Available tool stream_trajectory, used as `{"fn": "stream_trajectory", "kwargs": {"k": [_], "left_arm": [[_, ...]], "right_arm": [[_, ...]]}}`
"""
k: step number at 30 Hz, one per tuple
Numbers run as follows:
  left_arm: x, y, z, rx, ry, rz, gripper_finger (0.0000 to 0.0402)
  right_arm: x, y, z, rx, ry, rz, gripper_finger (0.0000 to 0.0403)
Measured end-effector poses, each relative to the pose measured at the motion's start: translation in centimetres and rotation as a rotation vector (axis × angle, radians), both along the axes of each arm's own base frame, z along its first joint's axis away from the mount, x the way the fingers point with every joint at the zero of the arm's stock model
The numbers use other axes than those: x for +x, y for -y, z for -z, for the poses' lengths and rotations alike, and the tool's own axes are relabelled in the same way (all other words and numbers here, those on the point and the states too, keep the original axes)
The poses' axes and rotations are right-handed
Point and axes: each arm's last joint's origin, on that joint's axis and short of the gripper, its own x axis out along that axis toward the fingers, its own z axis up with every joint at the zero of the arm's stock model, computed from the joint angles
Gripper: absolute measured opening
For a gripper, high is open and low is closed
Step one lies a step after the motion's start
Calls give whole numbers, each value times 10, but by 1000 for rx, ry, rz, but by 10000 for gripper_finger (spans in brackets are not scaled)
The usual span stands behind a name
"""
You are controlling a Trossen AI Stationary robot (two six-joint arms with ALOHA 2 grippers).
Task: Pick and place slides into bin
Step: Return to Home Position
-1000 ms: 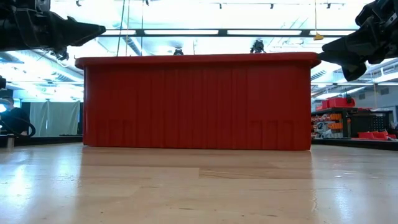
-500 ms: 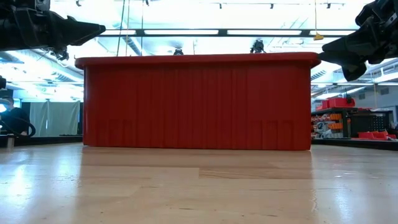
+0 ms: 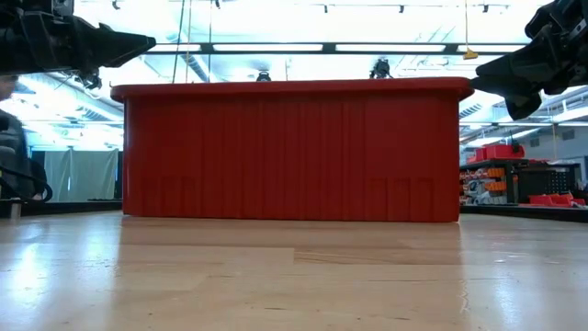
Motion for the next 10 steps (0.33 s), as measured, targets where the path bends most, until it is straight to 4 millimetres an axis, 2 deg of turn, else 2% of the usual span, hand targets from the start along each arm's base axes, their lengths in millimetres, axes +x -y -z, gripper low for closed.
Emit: {"fn": "stream_trajectory", "kwargs": {"k": [10], "left_arm": [[0, 0, 0, 0, 0, 0, 175]], "right_arm": [[0, 0, 0, 0, 0, 0, 138]]}}
